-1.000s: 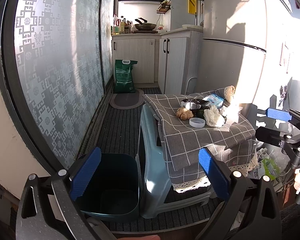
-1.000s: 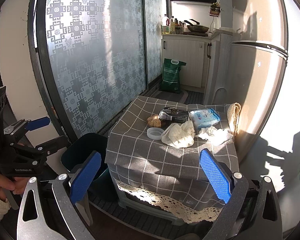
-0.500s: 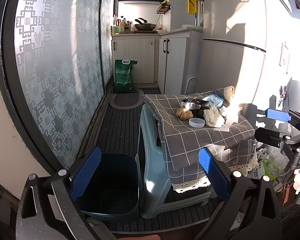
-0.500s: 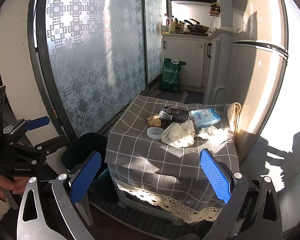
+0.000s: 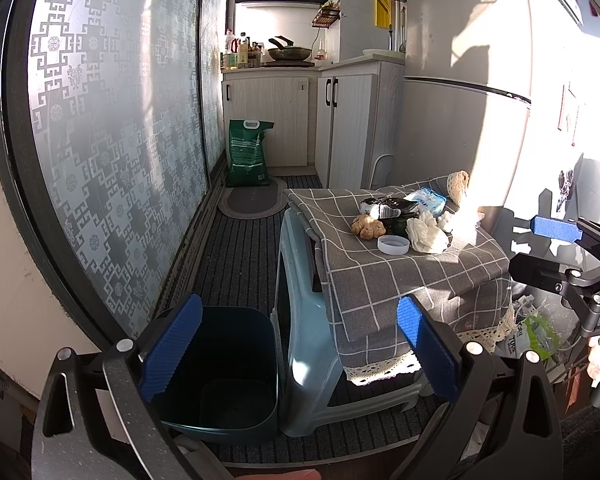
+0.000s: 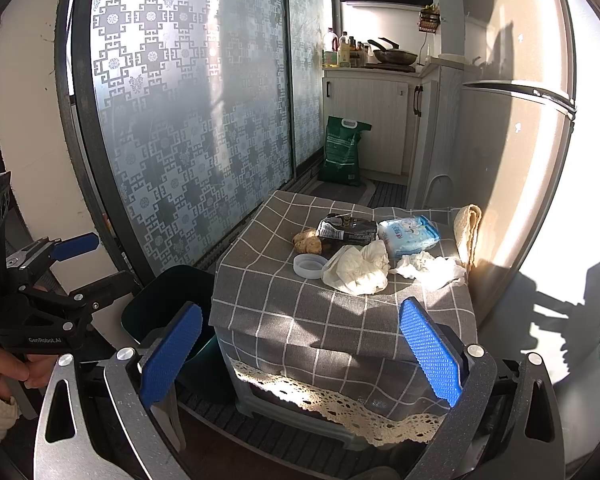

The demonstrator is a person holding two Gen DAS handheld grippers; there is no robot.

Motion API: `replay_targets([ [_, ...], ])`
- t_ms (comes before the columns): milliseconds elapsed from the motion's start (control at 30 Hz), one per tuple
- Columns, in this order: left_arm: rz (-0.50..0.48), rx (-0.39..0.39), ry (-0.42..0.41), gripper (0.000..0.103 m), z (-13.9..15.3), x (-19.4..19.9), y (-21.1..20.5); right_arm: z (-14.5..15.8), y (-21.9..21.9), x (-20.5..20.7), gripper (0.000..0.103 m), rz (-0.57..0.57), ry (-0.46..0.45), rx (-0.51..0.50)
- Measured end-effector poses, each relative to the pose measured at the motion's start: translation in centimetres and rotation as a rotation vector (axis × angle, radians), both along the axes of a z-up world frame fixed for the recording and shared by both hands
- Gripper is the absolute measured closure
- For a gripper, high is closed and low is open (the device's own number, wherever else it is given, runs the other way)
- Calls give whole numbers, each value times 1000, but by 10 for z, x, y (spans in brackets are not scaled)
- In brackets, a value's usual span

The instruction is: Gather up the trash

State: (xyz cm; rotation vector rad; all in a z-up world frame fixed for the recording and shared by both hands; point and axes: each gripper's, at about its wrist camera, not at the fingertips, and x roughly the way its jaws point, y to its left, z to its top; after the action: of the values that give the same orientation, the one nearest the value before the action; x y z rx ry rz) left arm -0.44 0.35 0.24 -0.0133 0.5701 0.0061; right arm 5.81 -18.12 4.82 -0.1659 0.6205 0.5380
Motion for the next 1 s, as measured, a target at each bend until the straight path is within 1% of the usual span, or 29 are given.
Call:
replay_targets([
  [800,-3,-2,-1,3,1,0,-1,1,-3,1,3,-14,-1,1],
  [933,-32,14,-1,3,2,2,-5,-1,-10,4,3,-35,10,-6],
  [1000,-46,23,-8,6,2,5,-7,-1,-11,6,3,-31,20,5],
])
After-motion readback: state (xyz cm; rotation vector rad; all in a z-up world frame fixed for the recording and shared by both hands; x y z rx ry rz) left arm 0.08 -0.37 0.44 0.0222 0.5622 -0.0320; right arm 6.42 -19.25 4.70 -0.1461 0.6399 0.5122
